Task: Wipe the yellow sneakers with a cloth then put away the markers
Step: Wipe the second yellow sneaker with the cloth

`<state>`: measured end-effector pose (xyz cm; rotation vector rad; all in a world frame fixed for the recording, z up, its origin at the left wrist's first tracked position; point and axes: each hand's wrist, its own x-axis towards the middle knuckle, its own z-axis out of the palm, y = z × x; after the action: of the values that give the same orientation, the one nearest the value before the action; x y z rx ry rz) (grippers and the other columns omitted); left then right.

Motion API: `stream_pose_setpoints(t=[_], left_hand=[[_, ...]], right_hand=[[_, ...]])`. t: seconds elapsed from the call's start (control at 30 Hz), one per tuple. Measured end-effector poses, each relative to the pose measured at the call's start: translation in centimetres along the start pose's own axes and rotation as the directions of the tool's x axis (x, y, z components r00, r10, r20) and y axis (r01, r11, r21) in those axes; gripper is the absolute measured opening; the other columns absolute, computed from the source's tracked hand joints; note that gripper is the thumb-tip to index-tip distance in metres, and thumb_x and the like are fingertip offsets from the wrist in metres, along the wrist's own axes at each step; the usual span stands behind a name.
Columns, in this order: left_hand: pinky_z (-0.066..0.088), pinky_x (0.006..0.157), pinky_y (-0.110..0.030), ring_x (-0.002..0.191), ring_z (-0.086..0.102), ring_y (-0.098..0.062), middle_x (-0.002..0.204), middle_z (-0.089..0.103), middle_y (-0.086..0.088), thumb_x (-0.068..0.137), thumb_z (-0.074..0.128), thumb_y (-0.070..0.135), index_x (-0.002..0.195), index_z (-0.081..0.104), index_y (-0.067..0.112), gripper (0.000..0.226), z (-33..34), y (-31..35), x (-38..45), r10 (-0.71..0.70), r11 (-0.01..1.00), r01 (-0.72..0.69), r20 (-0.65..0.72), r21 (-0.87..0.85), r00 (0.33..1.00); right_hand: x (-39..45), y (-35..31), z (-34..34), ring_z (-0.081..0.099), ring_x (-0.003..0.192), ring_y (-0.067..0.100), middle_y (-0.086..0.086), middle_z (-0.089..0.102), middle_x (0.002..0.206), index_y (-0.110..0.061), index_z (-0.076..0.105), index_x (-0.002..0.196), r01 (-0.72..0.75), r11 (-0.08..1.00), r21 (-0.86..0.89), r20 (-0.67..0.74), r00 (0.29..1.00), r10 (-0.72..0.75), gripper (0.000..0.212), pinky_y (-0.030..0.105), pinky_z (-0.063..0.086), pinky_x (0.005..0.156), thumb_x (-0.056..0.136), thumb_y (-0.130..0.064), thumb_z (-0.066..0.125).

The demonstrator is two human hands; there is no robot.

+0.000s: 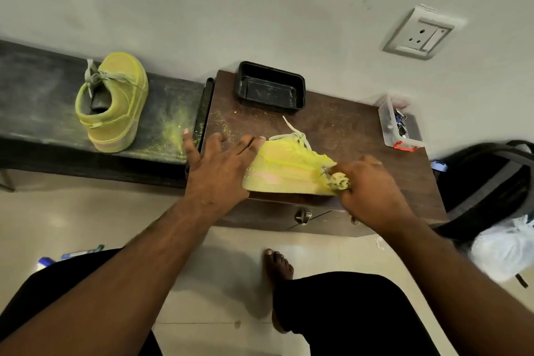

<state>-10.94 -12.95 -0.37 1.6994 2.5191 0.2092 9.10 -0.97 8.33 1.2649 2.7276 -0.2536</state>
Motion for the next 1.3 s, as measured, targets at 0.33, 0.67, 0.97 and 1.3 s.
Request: stream_pose_setpoints(t=[0.33, 0.67, 0.97, 1.3], left_hand=[[-0.007, 0.107, -0.066, 0.133, 0.026, -0.025, 0.148, 0.024, 0.024, 0.079, 0.07, 0.037, 0.144, 0.009, 0.047, 0.09, 0.9, -0.5, 0.1, -0.015, 0.996, 0.011, -0.052, -0.09, 0.999], [-0.004, 0.108, -0.065, 0.138, 0.019, -0.026, 0.154, 0.02, 0.019, 0.067, 0.072, 0.057, 0.147, 0.0, 0.045, 0.108, 0.0, -0.9, 0.7, -0.047, 0.996, 0.053, 0.065, -0.078, 0.997], [-0.003, 0.108, -0.065, 0.136, 0.021, -0.027, 0.153, 0.021, 0.018, 0.067, 0.075, 0.05, 0.146, 0.002, 0.044, 0.108, 0.3, -0.2, 0.6, -0.046, 0.996, 0.049, 0.031, -0.077, 0.998], [0.001, 0.107, -0.065, 0.135, 0.023, -0.028, 0.154, 0.023, 0.016, 0.067, 0.075, 0.05, 0.148, 0.007, 0.043, 0.106, 0.4, -1.6, 0.6, -0.117, 0.988, 0.119, 0.025, -0.096, 0.993]], right_hand=[[0.1, -8.5, 4.3, 0.053, 0.079, 0.025, 0.0, 0.072, 0.098, -0.013, 0.068, 0.086, 0.333, 0.943, -0.016, -0.285, 0.902, -0.324, 0.031, 0.034, 0.046, 0.068, 0.055, -0.009, 0.067], [-0.1, 2.3, 4.5, 0.051, 0.087, 0.03, 0.007, 0.07, 0.108, -0.016, 0.068, 0.109, -0.047, 0.999, -0.002, -0.283, 0.958, 0.045, 0.042, 0.039, 0.049, 0.071, 0.068, -0.008, 0.074], [-0.4, -1.9, 3.5, 0.055, 0.106, 0.032, 0.008, 0.069, 0.102, -0.012, 0.067, 0.112, -0.006, 0.966, 0.26, -0.48, 0.867, 0.135, 0.054, 0.041, 0.047, 0.089, 0.062, 0.006, 0.063], [1.6, -4.8, 5.9, 0.014, 0.147, 0.02, 0.0, 0.025, 0.157, -0.018, 0.028, 0.149, 0.086, 0.991, 0.106, -0.195, 0.979, -0.064, 0.074, 0.03, -0.002, 0.116, 0.082, -0.003, 0.057]])
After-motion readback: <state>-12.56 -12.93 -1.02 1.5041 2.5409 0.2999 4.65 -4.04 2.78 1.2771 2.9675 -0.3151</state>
